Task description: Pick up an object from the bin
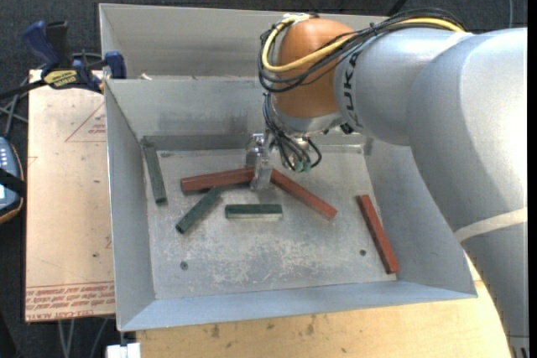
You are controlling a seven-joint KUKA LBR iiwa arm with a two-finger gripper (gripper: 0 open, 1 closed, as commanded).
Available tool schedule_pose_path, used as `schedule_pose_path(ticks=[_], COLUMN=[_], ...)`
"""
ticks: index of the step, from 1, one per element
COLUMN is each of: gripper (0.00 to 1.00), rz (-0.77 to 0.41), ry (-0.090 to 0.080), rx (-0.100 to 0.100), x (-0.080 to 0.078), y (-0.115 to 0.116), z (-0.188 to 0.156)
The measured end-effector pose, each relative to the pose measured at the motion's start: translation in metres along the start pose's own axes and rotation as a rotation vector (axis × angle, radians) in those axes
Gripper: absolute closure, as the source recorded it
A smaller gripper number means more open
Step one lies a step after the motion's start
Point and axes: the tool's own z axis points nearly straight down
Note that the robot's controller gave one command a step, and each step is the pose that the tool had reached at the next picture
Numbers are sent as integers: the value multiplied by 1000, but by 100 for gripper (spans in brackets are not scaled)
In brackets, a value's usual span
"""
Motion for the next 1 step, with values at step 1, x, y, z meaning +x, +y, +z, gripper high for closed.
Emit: schedule_pose_path(ticks=[1], gripper=[100], rz=[0], ry=[0], rx=[0], x=[0], y=[0], z=[0])
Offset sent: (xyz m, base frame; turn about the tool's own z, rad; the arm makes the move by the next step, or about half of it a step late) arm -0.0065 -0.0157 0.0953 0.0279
